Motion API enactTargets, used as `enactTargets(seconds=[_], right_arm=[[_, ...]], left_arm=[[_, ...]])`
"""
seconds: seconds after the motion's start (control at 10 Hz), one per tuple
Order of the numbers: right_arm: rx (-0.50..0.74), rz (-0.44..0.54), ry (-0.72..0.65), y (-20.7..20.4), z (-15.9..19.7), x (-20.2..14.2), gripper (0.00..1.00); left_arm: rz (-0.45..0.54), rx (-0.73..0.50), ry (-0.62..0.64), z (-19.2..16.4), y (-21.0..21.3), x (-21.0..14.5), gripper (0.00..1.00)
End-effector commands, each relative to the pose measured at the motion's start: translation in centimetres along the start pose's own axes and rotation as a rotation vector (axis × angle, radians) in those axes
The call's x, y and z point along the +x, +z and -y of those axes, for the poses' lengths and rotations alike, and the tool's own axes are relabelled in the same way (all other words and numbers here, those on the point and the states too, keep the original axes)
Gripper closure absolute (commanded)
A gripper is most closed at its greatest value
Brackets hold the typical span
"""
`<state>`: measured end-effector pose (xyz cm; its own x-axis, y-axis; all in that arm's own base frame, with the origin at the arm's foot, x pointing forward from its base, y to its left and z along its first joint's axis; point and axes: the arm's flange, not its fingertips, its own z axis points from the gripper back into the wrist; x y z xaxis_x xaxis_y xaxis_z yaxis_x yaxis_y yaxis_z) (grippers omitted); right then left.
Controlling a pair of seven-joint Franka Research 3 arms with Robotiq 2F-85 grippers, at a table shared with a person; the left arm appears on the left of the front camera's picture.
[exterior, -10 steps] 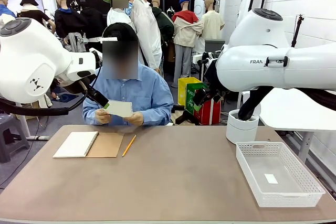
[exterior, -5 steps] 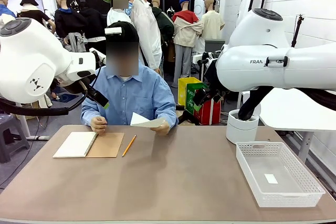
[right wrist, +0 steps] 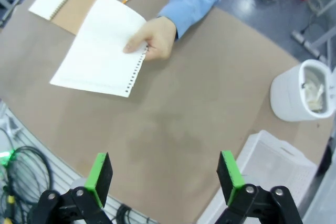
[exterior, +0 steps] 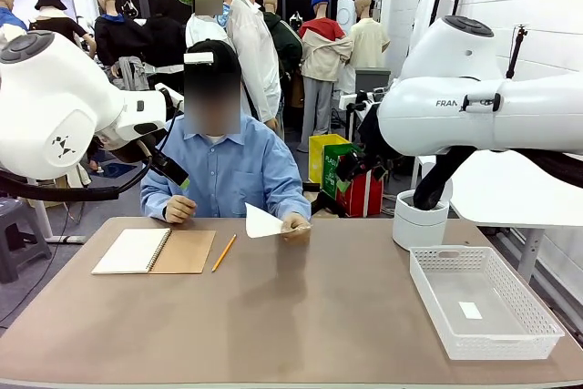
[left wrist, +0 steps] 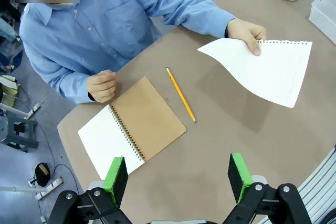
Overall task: Sort the paper based on its condition.
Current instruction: If a person hands you a paper, place it in the Organizing basket , and if it's crumpled, put it in the Trash can.
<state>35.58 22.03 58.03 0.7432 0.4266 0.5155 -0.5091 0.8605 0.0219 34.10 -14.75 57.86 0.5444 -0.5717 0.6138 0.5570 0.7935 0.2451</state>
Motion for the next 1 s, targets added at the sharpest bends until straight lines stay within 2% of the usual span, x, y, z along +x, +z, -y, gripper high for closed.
enactTargets(seconds=[0.0, 0.3, 0.6, 0.8, 0.9], right_arm=[[0.041, 0.0, -0.178, -0.8, 0.6, -0.2, 0.0], [0.137, 0.014, -0.419, -2.3, 2.5, -0.3, 0.0], [0.24, -0.006, -0.572, -5.4, 3.5, -1.0, 0.0], [0.245, -0.038, -0.586, -6.6, 3.8, -1.2, 0.0], [0.181, -0.044, -0.53, -6.3, 3.7, -1.1, 0.0]], left_arm=[[0.0, 0.001, -0.004, 0.0, 0.0, 0.0, 0.0], [0.0, 0.001, -0.004, 0.0, 0.0, 0.0, 0.0], [0.0, 0.001, -0.004, 0.0, 0.0, 0.0, 0.0], [0.0, 0.001, -0.004, 0.0, 0.0, 0.0, 0.0], [0.0, 0.001, -0.004, 0.0, 0.0, 0.0, 0.0]])
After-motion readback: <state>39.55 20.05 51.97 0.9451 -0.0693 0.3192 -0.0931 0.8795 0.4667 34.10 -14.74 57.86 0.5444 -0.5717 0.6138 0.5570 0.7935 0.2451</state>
